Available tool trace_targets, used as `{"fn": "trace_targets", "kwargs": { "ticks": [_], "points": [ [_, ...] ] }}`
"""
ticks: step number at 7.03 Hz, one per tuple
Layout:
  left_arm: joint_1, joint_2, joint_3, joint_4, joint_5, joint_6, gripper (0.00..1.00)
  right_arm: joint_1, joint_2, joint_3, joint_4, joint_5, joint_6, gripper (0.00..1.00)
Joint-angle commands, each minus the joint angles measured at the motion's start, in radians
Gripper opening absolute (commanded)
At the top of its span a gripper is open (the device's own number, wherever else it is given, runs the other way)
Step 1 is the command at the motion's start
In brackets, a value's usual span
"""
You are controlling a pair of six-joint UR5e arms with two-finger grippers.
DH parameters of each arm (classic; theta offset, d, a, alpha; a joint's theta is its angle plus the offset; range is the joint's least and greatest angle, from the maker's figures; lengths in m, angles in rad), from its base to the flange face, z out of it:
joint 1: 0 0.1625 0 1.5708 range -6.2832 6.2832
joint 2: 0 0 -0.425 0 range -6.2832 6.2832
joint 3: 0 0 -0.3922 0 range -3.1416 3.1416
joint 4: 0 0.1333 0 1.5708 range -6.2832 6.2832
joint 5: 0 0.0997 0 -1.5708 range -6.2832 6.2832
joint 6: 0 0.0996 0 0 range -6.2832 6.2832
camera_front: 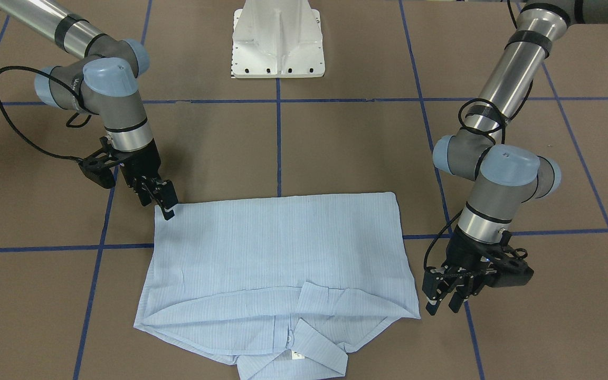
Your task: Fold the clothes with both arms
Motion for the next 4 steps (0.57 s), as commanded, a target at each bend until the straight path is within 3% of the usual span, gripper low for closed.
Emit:
{"fn": "trace_targets", "kwargs": {
  "ticks": [1, 2, 4],
  "points": [
    [-0.001, 0.003, -0.005, 0.000, 0.000, 0.000, 0.61, -0.007, -0.002, -0.006, 0.002, 0.000, 0.000, 0.53],
    [-0.001, 0.005, -0.005, -0.002, 0.000, 0.000, 0.61, -0.008, -0.002, -0.007, 0.005, 0.005, -0.001, 0.06],
    [-0.006, 0.005, -0.007, -0.005, 0.000, -0.002, 0.60, -0.022, -0.002, 0.002, 0.003, 0.009, 0.000, 0.00]
  ]
}}
